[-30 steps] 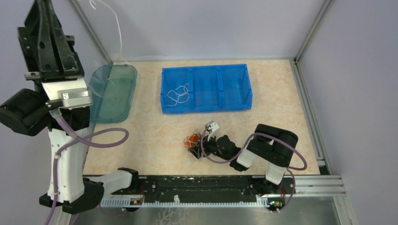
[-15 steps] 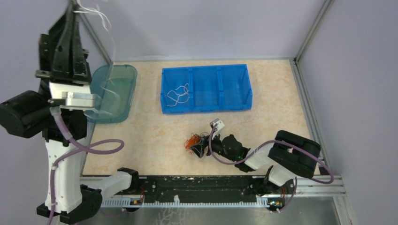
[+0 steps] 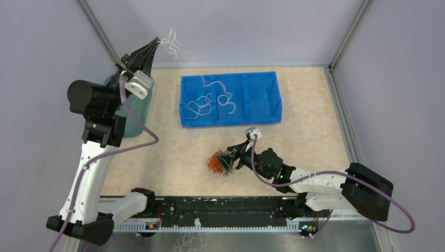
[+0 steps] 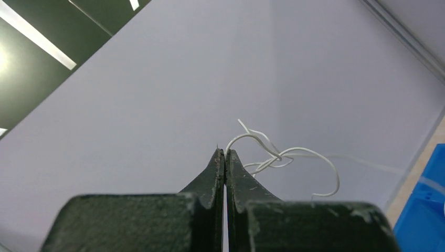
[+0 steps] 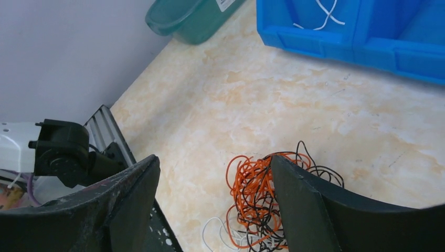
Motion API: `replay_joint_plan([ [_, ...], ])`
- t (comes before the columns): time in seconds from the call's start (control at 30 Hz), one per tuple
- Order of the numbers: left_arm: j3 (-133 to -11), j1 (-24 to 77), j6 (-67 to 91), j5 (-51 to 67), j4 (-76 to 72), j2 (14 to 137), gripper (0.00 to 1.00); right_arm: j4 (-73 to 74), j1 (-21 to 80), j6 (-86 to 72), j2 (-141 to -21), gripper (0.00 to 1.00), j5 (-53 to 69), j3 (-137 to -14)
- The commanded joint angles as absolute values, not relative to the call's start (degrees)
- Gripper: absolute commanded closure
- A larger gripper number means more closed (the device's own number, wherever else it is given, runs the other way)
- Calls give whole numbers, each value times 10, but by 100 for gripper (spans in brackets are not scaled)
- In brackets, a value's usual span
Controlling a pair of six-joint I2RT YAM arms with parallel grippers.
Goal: Untangle the cables
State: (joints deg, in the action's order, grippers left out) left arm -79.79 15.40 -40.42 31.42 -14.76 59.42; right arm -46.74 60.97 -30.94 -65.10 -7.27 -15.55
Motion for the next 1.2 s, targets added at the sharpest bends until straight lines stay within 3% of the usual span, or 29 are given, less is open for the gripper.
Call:
replay_joint_plan([
  [0.0,-792,160,-381,299,-155,601,100,-438,613,-290,-614,22,-107,-177],
  [0.57,-773,179,-412,241,-193,660,100,-403,613,-273,-567,22,-129,-159],
  [0.8,-763,177,-509,229,-207,692,100,-399,613,-276,-546,22,-140,-146],
  [1.17,-797,183,-492,230,-212,738,100,-380,613,-283,-503,22,-172,-122],
])
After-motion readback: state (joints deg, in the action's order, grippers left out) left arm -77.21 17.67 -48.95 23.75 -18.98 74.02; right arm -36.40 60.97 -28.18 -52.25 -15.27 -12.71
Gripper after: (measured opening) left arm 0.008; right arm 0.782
